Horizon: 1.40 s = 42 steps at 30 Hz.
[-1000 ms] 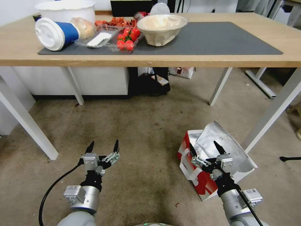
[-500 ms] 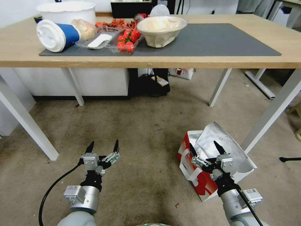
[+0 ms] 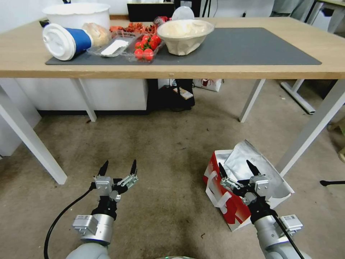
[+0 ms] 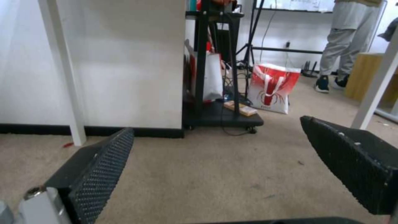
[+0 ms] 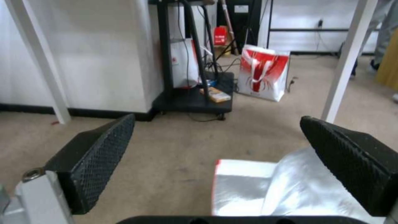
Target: Pick up the food delivery bag from the floor and place it on the table.
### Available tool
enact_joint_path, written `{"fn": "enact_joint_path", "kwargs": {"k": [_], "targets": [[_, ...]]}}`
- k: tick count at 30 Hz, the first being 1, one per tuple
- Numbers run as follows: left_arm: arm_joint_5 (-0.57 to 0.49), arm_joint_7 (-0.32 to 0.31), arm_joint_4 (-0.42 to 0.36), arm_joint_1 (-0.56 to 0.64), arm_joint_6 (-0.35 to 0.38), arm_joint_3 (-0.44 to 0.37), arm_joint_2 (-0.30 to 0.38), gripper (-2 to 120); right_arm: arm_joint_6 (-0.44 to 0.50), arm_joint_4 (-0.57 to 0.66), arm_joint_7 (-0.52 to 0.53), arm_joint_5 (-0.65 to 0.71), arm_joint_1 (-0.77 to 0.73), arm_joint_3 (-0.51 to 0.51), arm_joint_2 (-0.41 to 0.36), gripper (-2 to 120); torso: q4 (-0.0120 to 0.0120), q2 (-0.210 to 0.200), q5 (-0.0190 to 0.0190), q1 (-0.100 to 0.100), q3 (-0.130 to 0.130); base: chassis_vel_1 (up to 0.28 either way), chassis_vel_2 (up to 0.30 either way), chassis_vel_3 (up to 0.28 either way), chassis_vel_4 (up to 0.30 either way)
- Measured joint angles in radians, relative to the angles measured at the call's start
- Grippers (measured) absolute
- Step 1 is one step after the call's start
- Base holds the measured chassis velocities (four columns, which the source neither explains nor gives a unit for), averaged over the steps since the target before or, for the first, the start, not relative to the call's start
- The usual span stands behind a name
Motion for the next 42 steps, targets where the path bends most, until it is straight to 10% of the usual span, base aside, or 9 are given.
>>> {"fn": "enact_joint_path", "kwargs": {"k": [12, 24, 42], "targets": [[0.005, -0.002, 0.0, 0.002, -0.003, -0.001, 0.001, 100, -0.092, -0.183, -0.034, 0.231, 0.125, 0.201, -0.417, 100, 0.0002, 0.001, 0.0003, 0.0, 0.0, 0.0, 0.0, 0.0, 0.0], [0.004, -0.005, 0.01, 0.001, -0.005, -0.003, -0.007, 100, -0.108, -0.508, -0.178, 0.368, 0.232, 0.165, -0.722, 100, 0.0001, 0.001, 0.0, 0.0, 0.0, 0.0, 0.0, 0.0, 0.0], [0.011, -0.008, 0.038, -0.004, -0.011, 0.004, -0.028, 100, -0.128, -0.672, -0.209, 0.337, 0.241, 0.116, -0.736, 100, 0.0001, 0.002, -0.0003, 0.0, 0.0, 0.0, 0.0, 0.0, 0.0]]}}
